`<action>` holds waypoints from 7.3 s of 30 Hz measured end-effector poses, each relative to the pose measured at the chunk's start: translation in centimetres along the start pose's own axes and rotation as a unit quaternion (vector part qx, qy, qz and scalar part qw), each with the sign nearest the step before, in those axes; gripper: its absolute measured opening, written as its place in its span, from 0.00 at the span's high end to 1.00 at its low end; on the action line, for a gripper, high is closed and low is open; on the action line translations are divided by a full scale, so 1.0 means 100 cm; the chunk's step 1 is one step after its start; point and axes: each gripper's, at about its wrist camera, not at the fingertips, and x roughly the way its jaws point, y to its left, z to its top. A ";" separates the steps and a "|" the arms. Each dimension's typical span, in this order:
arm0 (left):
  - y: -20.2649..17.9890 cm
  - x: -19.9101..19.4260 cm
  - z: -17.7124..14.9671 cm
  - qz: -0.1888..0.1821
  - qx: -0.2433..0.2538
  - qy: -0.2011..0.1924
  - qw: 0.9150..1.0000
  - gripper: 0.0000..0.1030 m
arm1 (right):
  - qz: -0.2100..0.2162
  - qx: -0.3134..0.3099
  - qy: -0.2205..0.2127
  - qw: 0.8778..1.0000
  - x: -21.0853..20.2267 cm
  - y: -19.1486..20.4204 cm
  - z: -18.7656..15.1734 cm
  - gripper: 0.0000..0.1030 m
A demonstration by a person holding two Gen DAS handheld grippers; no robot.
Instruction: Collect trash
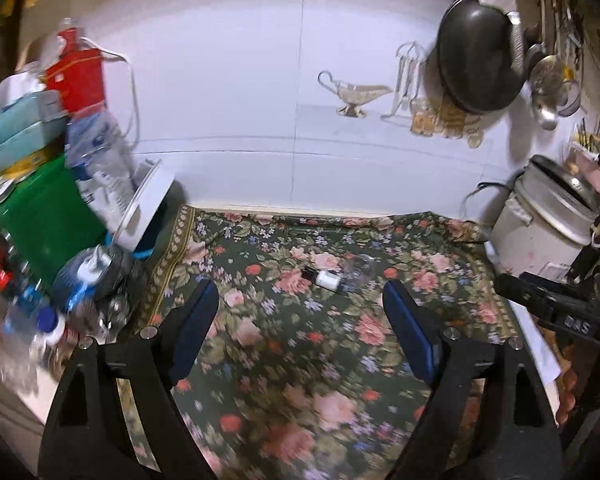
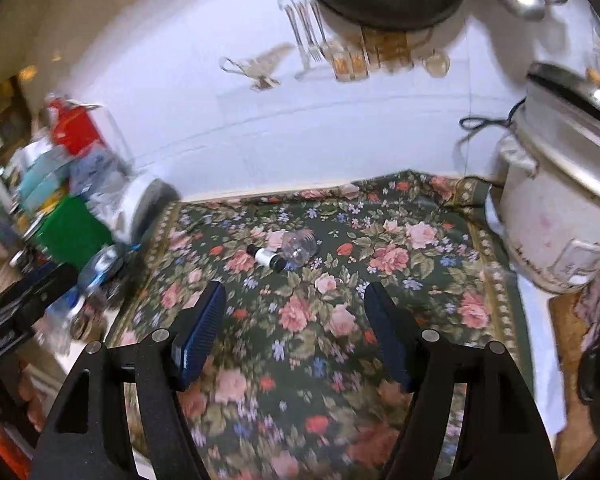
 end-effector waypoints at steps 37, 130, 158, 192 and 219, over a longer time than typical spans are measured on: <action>-0.013 0.284 -0.007 -0.099 -0.009 0.198 0.975 0.18 | -0.092 0.087 0.070 0.990 0.168 -0.042 0.027 0.47; -0.056 -0.187 -0.369 -0.104 0.003 0.190 0.976 0.74 | -0.037 0.039 0.090 0.994 -0.158 0.043 -0.350 0.46; -0.051 0.107 -0.648 -0.056 -0.057 0.302 0.950 0.74 | -0.001 0.045 0.216 0.975 0.141 -0.084 -0.530 0.46; -0.083 -0.071 -0.477 -0.055 -0.031 0.240 0.969 0.65 | -0.017 0.017 0.115 0.993 -0.075 -0.051 -0.384 0.38; -0.064 -0.547 -0.340 -0.084 0.048 -0.103 0.990 0.09 | -0.018 -0.093 -0.175 0.980 -0.453 0.141 -0.372 0.16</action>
